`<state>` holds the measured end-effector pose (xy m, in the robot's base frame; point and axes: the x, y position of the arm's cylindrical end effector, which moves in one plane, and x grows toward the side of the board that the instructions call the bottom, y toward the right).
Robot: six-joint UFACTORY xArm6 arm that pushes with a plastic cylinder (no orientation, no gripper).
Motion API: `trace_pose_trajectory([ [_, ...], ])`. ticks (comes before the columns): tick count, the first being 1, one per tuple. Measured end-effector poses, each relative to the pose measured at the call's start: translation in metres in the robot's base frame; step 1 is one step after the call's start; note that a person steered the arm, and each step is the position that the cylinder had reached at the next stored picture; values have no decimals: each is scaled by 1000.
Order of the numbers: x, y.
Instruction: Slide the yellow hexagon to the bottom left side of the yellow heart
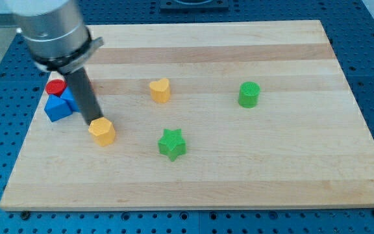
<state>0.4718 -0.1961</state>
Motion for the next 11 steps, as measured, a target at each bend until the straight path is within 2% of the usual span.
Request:
trace_pose_trajectory([
  [1,41,-17],
  [2,75,1],
  [4,4,29],
  [5,-8,72],
  [7,20,52],
  [9,20,109],
  [11,3,116],
])
